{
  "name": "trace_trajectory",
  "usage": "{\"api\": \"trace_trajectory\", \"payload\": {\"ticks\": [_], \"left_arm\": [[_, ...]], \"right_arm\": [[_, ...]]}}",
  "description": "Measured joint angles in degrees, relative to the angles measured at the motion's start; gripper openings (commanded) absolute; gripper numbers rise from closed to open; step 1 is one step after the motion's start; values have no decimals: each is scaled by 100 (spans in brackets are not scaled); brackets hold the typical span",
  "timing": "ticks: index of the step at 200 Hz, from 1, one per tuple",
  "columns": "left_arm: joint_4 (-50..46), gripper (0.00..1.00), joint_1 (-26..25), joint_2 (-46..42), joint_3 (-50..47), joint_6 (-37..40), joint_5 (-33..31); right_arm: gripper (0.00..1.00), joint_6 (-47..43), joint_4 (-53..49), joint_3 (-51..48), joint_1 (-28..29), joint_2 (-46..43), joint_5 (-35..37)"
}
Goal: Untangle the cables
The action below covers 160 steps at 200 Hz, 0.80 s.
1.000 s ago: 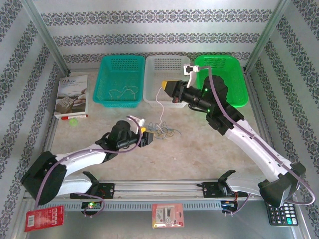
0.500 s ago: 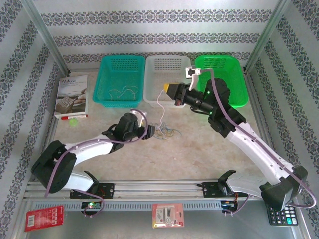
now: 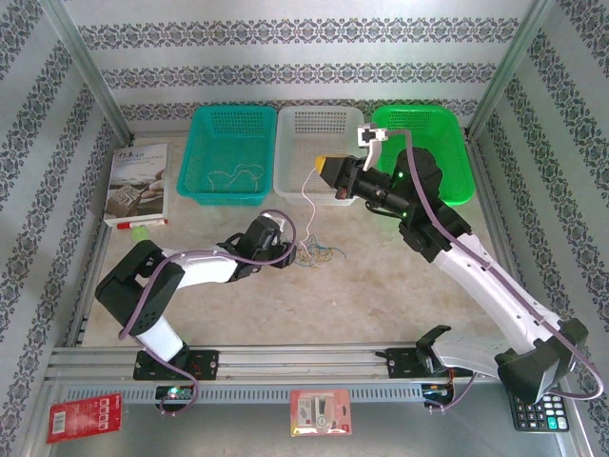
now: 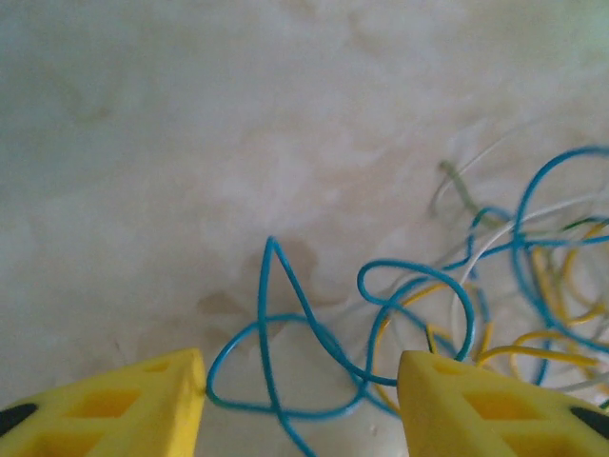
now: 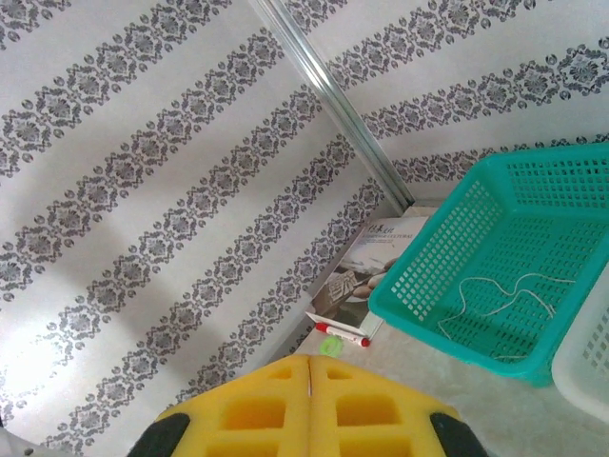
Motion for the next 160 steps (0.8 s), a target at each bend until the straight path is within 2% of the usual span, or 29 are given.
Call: {"api": "trace_trajectory", "payload": {"ticks": [35, 67, 123, 160], "left_arm": [[-323, 40, -101, 293, 245, -4, -330], [-503, 35, -116, 389, 374, -2, -514], [-496, 34, -142, 426, 374, -2, -643], [-494, 34, -142, 387, 352, -2, -636]], "right_arm": [[0, 55, -50, 527, -157, 295, -79], [0, 175, -107, 1316, -420, 479, -258], [0, 822, 297, 2636, -942, 595, -586], [0, 1012, 621, 2549, -944, 546, -693]]}}
